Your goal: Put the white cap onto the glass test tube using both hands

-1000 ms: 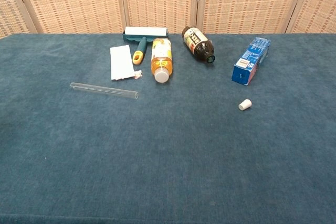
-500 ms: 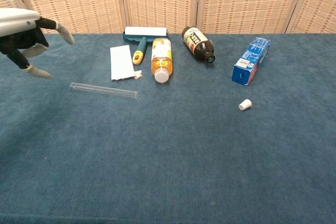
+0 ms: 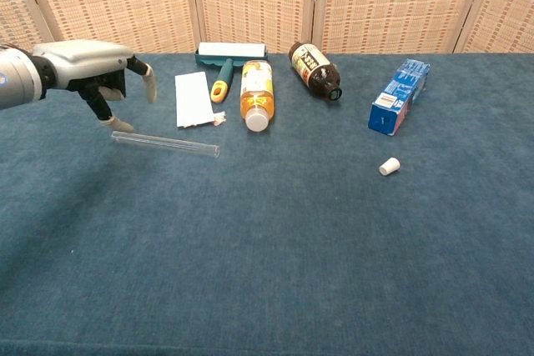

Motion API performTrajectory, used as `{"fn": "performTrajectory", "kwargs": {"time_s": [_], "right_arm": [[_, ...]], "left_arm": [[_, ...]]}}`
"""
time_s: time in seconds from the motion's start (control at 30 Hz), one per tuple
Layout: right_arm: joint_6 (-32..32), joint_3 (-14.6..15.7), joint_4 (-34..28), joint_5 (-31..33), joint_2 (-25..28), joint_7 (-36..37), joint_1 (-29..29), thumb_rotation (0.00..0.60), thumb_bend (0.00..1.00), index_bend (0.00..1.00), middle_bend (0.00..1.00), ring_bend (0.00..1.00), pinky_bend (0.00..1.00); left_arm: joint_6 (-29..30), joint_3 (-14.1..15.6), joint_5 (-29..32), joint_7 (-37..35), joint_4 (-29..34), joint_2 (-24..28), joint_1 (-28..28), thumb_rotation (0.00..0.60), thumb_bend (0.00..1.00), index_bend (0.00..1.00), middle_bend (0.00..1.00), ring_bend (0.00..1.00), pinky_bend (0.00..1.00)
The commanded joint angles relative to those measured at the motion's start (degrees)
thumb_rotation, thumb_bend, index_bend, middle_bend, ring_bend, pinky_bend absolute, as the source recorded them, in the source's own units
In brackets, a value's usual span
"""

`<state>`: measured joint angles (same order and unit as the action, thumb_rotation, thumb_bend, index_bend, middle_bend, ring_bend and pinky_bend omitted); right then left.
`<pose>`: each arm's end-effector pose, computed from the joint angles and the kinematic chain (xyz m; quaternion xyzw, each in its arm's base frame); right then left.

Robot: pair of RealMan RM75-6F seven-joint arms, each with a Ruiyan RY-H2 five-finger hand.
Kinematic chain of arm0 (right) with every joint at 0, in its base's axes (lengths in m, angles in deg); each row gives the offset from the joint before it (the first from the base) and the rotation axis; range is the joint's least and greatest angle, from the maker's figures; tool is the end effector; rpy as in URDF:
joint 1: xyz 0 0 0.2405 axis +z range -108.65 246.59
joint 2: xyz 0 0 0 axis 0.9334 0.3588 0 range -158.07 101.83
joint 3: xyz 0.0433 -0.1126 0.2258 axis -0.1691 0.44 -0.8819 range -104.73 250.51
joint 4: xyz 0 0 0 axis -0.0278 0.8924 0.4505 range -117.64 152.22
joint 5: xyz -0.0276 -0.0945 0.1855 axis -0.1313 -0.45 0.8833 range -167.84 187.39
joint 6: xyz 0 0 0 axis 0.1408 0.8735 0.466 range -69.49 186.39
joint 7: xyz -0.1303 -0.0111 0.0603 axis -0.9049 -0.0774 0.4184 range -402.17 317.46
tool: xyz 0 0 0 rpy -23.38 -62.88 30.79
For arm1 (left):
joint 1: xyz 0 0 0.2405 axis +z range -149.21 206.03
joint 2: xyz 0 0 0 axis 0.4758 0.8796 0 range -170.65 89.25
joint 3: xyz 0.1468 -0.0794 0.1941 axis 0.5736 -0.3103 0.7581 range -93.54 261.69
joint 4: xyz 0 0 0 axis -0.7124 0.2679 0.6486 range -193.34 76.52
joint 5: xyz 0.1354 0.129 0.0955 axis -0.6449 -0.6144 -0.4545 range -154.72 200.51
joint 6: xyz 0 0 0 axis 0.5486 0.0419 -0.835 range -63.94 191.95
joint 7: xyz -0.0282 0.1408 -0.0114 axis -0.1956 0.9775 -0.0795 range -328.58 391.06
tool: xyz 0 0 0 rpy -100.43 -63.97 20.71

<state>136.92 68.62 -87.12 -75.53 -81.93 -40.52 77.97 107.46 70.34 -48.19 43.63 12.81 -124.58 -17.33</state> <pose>-0.2711 -0.2025 0.1832 0.6161 -0.4107 0.4007 0.5395 -0.1742 0.4069 0.0263 -0.7736 -0.3136 -0.3208 0.4476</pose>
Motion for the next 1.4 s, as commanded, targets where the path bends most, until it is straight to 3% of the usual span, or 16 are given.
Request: {"fn": "performTrajectory", "kwargs": {"time_s": [0.03, 0.87, 1.4], "right_arm": [[-0.1, 0.0, 0.3, 0.2, 0.0, 0.2, 0.1, 0.600, 0.00, 0.00, 0.05, 0.04, 0.03], [-0.1, 0.1, 2.1, 1.6, 0.3, 2.6, -0.6, 0.600, 0.00, 0.00, 0.06, 0.06, 0.03], [0.4, 0.2, 2.4, 2.0, 0.7, 3.1, -1.2, 0.600, 0.00, 0.00, 0.06, 0.07, 0.03]], "left_arm": [[-1.9, 0.0, 2.6, 1.8, -1.5, -1.7, -1.8, 0.600, 0.23, 0.42, 1.00, 1.00, 1.00], [-7.6, 1.4, 19.6, 12.7, -9.1, -10.2, -11.0, 0.600, 0.31, 0.47, 1.00, 1.00, 1.00], [-8.0, 3.8, 25.1, 15.4, -12.1, -12.4, -13.2, 0.600, 0.32, 0.48, 1.00, 1.00, 1.00]]}}
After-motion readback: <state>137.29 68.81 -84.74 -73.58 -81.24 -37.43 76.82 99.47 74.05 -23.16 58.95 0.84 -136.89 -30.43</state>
